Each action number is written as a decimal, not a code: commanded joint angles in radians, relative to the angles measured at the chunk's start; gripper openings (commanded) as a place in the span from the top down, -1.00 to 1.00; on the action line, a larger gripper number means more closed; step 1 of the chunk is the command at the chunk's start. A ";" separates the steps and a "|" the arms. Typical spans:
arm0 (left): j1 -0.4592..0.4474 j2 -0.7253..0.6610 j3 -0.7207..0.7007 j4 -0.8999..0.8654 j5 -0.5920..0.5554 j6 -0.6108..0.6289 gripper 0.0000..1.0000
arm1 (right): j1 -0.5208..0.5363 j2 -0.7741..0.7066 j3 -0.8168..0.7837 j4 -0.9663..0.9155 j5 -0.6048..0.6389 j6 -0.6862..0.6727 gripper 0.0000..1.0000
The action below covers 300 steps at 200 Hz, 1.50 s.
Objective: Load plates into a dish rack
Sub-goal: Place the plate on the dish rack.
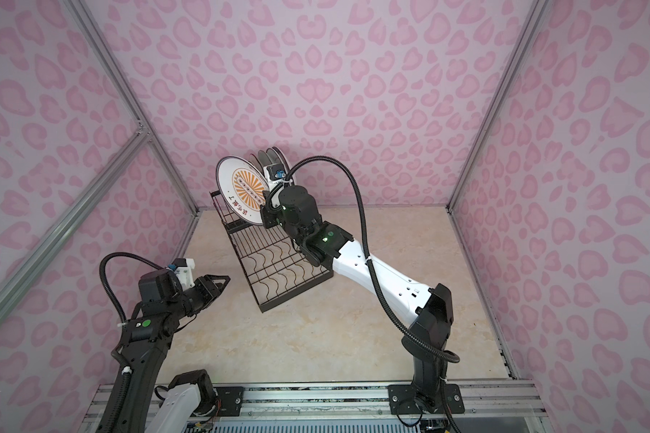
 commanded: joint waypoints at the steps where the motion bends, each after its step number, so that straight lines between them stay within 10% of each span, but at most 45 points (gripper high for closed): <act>1: 0.000 -0.009 -0.011 -0.009 -0.040 -0.011 0.13 | 0.007 0.029 0.028 0.046 0.075 -0.028 1.00; 300: 0.000 -0.146 -0.110 -0.046 -0.009 -0.069 0.13 | 0.054 0.517 0.536 0.215 0.401 -0.226 1.00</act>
